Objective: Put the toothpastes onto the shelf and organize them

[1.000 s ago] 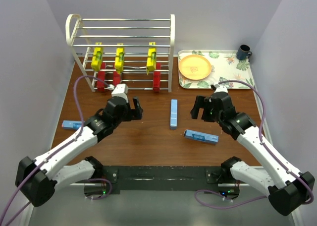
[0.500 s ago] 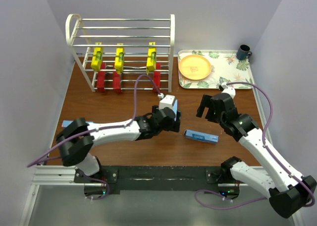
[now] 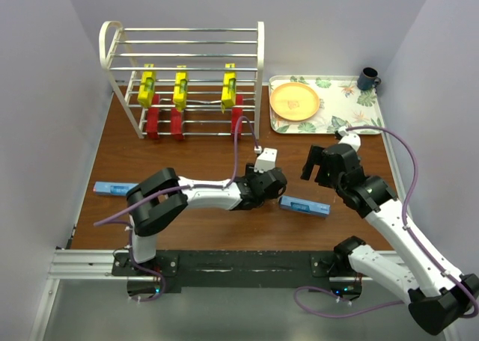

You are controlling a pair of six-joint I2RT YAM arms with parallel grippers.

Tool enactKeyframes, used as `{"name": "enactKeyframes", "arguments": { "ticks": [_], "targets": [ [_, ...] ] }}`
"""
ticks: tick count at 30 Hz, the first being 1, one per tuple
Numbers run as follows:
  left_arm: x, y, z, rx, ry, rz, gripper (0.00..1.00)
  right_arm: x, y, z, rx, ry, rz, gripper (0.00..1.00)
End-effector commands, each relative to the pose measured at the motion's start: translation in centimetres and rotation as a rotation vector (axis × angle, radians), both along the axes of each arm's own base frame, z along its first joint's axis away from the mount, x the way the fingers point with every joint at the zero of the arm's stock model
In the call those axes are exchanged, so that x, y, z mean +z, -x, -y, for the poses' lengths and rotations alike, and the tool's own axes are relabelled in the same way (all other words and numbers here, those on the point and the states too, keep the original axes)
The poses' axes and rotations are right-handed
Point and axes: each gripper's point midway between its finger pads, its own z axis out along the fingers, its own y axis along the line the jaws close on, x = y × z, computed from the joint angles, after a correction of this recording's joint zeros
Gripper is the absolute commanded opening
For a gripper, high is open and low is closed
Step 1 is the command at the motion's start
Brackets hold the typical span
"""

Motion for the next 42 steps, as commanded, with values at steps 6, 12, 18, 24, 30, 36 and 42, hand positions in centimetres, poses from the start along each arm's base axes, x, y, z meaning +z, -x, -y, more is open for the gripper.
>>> {"name": "enactKeyframes", "arguments": {
  "ticks": [6,12,18,24,30,36,42],
  "targets": [
    [-1.7,-0.4,-0.7,0.094,-0.032,0.027,0.47,1.8,-1.3,-0.2,0.029,0.031,0.061,0.98],
    [1.2,0.0,-1.6,0.075,-0.015,0.052,0.30,2.0,-1.9,-0.4,0.041,0.044,0.066,0.98],
    [6.1,1.3,-3.7,0.011,-0.001,0.098,0.17,1.9,-2.6,-1.0,0.047,0.024,0.075,0.98],
    [11.5,3.0,-6.5,-0.043,0.042,0.130,0.16,2.2,-3.6,-1.8,0.043,-0.004,0.090,0.98],
    [16.5,5.5,-8.2,-0.243,0.076,0.189,0.17,2.4,-4.6,-1.8,0.023,0.008,0.102,0.98],
    [23.1,5.4,-11.7,-0.246,0.080,0.279,0.17,2.5,-5.0,-1.5,0.005,0.024,0.115,0.98],
    [30.1,1.3,-14.3,-0.173,0.086,0.329,0.19,2.5,-4.8,-1.3,-0.003,0.026,0.116,0.98]
  ]
}}
